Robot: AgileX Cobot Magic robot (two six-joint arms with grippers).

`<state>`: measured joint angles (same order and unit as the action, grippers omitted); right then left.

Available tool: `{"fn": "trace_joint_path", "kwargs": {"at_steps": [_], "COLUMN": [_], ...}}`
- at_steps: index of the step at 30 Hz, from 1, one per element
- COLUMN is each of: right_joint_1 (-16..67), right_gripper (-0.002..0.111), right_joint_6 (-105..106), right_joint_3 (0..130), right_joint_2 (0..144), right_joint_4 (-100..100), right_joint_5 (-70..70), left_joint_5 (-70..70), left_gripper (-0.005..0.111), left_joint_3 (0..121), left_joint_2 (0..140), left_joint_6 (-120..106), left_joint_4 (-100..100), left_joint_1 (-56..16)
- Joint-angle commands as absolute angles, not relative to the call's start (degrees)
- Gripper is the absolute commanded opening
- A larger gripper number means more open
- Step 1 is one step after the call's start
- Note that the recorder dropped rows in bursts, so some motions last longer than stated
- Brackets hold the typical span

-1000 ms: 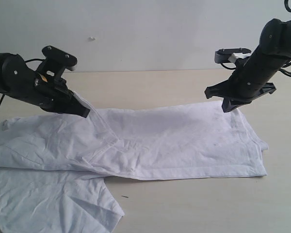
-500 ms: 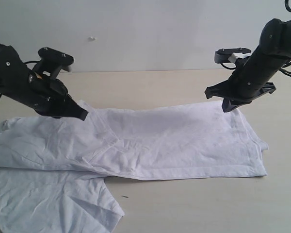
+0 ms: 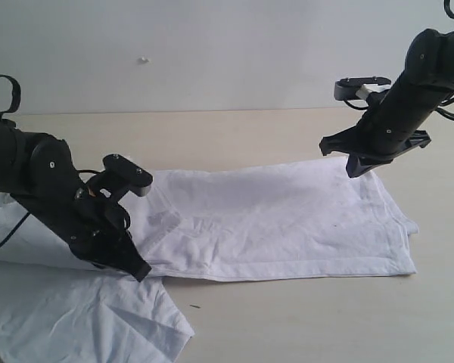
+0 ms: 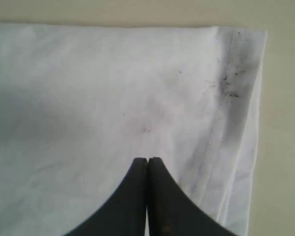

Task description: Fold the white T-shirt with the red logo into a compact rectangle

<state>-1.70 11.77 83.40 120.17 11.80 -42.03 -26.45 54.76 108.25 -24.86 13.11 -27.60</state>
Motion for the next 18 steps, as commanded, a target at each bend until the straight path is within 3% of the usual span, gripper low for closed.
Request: {"fn": "trace_joint_path", "kwargs": {"at_steps": [1, 12, 18], "right_joint_1": [-1.68, -1.68, -1.68], "right_gripper": [0.000, 0.000, 0.000], "right_joint_6": [12.33, 12.33, 12.33], "right_joint_3": [83.24, 83.24, 83.24], "right_joint_2": [119.71, 119.71, 119.71], "right_joint_4": [12.04, 13.36, 13.49], "right_joint_5": [-41.90, -41.77, -42.24], "left_joint_5": [-31.61, -36.05, -26.17], "left_gripper": [0.000, 0.000, 0.000], "left_joint_3": [54.48, 54.48, 54.48], "left_joint_2": [107.56, 101.06, 100.49], "left_joint_6": [-25.00, -21.84, 4.35], "left_joint_4": [13.11, 9.79, -7.91], "left_joint_1": [-27.93, -27.77, -21.30]}}
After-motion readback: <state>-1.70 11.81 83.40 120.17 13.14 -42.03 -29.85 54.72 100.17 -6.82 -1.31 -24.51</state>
